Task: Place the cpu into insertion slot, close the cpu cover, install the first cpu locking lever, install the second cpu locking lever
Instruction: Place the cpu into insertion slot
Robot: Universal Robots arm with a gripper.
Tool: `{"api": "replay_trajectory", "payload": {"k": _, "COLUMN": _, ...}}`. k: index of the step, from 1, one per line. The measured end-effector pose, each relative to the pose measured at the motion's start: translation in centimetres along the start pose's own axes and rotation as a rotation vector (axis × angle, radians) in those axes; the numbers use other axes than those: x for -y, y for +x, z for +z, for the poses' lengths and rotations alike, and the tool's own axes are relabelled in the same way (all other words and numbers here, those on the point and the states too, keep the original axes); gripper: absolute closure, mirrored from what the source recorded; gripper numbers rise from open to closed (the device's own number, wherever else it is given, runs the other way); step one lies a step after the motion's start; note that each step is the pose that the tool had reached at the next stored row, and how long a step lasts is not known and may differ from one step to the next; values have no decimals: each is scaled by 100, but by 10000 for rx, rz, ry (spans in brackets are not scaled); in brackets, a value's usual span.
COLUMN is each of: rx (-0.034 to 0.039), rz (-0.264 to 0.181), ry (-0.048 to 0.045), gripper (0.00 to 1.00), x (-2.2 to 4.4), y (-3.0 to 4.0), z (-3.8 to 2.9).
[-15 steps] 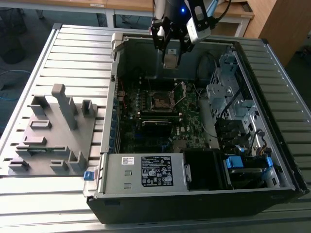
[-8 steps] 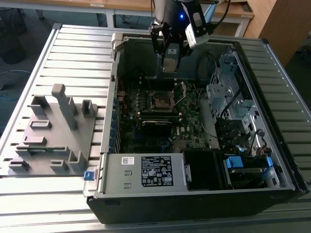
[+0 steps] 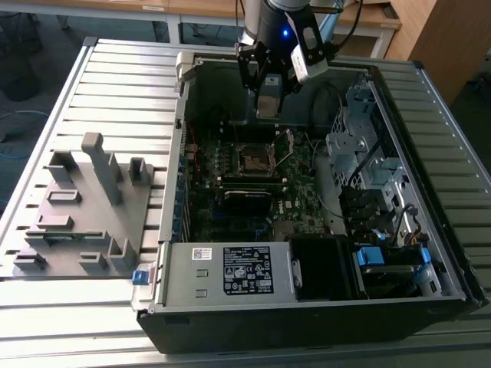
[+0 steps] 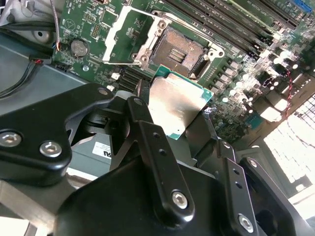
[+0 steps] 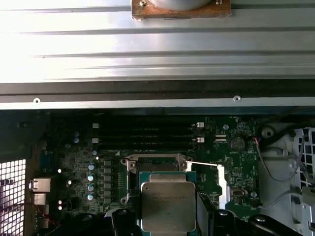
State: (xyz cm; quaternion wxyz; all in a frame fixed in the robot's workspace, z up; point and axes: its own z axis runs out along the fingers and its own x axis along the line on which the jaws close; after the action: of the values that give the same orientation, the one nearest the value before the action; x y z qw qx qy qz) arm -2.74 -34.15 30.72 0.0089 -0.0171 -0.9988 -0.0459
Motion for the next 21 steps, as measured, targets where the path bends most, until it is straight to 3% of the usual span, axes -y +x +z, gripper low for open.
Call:
{"api": "replay_trajectory", "payload": {"k": 9, "rx": 2, "rz": 0, "ry": -4, "gripper": 46, "x": 1, "y": 0, "z": 15}}
{"api": "replay_trajectory", "payload": {"k": 21, "rx": 0, "rz": 0, "ry": -1, "gripper": 46, "x": 11, "y": -1, "z": 116}}
